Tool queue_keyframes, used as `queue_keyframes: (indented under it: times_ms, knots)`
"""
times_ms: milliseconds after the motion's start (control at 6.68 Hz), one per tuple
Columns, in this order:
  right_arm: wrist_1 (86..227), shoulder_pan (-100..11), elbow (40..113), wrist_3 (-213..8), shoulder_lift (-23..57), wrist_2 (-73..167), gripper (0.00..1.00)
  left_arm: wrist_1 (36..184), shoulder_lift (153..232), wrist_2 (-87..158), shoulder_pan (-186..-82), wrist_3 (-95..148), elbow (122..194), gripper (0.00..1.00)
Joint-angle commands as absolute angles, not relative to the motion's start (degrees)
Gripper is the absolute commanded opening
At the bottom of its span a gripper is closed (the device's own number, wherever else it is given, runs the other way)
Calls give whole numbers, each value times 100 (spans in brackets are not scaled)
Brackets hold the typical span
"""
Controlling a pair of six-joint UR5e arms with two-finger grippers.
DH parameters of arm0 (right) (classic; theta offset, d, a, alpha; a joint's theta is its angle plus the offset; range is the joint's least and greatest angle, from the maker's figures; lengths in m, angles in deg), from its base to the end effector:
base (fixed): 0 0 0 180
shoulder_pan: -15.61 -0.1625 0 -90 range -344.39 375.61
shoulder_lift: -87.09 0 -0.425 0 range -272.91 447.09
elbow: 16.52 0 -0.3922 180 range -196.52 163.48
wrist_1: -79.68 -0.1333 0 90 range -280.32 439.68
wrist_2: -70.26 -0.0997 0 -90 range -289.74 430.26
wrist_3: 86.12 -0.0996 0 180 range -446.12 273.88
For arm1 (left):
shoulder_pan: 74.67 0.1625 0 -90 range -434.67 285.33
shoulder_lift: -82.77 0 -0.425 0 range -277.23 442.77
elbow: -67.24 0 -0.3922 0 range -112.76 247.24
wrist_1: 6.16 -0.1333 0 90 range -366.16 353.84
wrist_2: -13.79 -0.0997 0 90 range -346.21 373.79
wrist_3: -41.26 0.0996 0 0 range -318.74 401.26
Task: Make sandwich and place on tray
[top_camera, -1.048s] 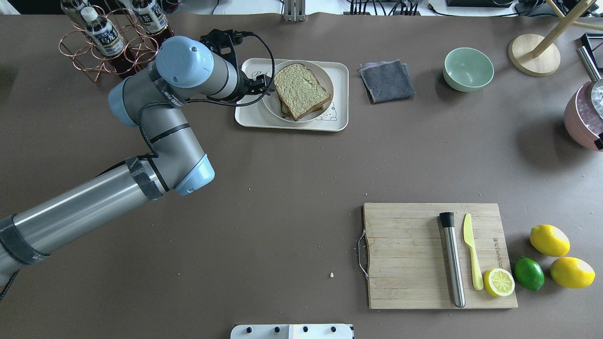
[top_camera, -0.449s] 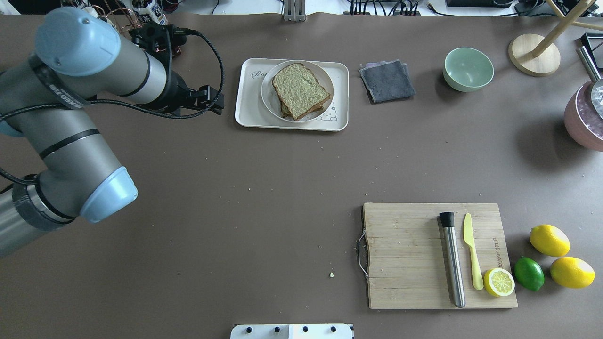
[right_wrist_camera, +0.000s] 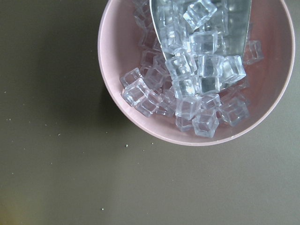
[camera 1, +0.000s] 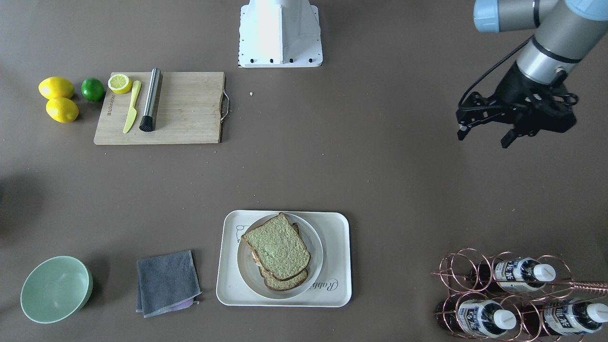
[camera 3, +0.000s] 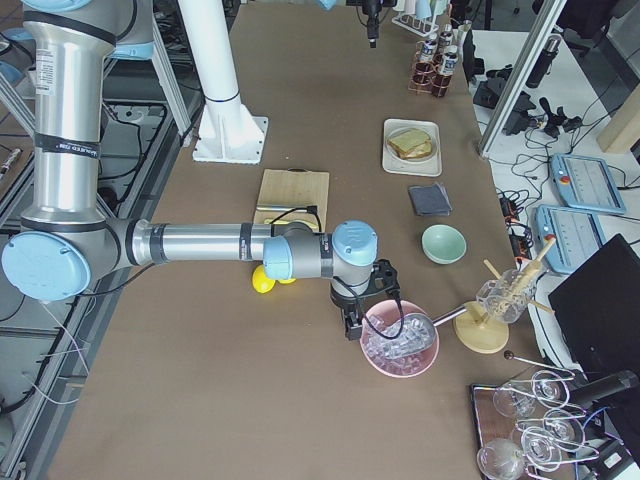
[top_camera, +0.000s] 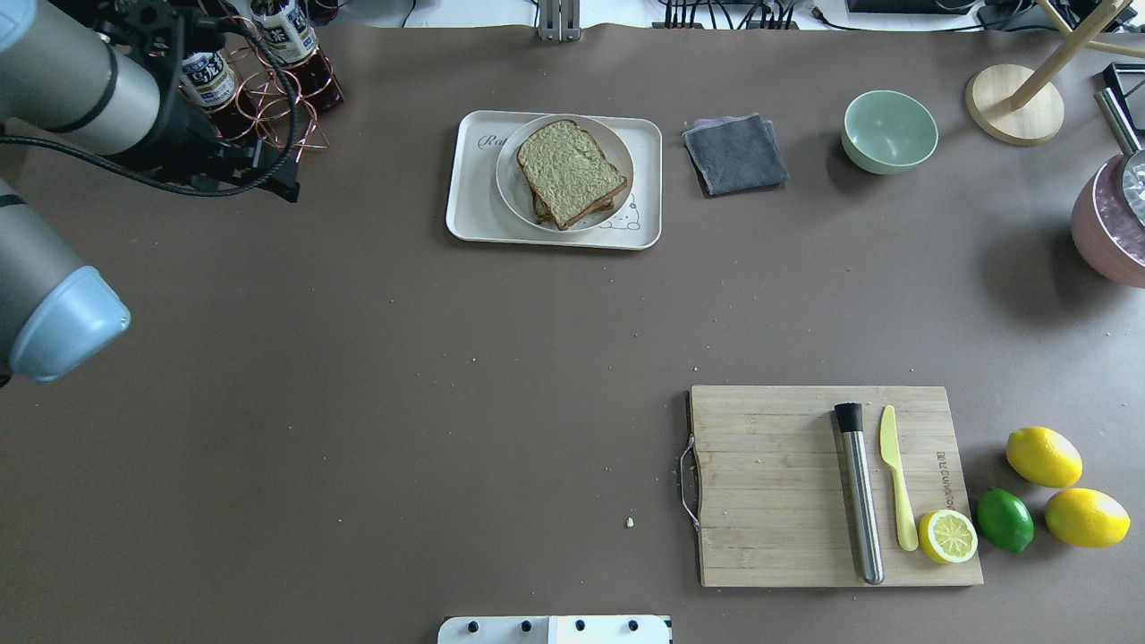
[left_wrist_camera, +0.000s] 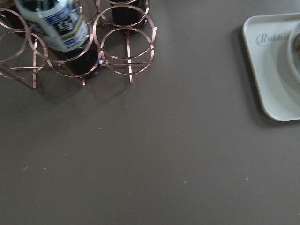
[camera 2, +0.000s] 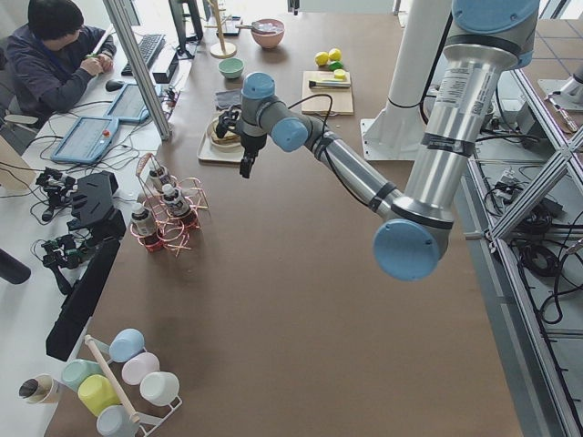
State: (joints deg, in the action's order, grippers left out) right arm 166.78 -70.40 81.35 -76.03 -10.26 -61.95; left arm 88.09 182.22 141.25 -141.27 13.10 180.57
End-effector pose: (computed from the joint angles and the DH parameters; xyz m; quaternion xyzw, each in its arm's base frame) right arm 0.0355 -0.4453 0.6481 0.0469 -0.3579 -0.1250 0.9242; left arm 0.1424 -0.5123 0.3725 0.1384 0.4050 0.0646 0.9015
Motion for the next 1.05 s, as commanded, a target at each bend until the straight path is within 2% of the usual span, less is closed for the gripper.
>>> queue_keyframes:
  times_ms: [0,150,299,449,599,898]
  knots:
    - [16670,-7061,7930,-7610,-1056,-6210,100,8763,17375,14886,-16010,4147,17504,97]
    - [16722,-7061,7833,-7680,-1073,-6158,100,8762,17338,14888,-16297,4892,17134,97]
    - [16801,-7061,7753,-7689,-1039,-6131,100,8753,17242,14862,-16448,5378,17104,97]
    - [16775,-7079,7761,-7672,-1082,-6226,100,8718,16902,14705,-16380,5549,16964,97]
    - [16601,-7244,7831,-7637,-1230,-6436,100,8909,16629,14712,-16501,5707,16458,97]
    - [16547,-7307,7788,-7610,-1258,-6438,100,9508,16460,14712,-16616,5245,16148,97]
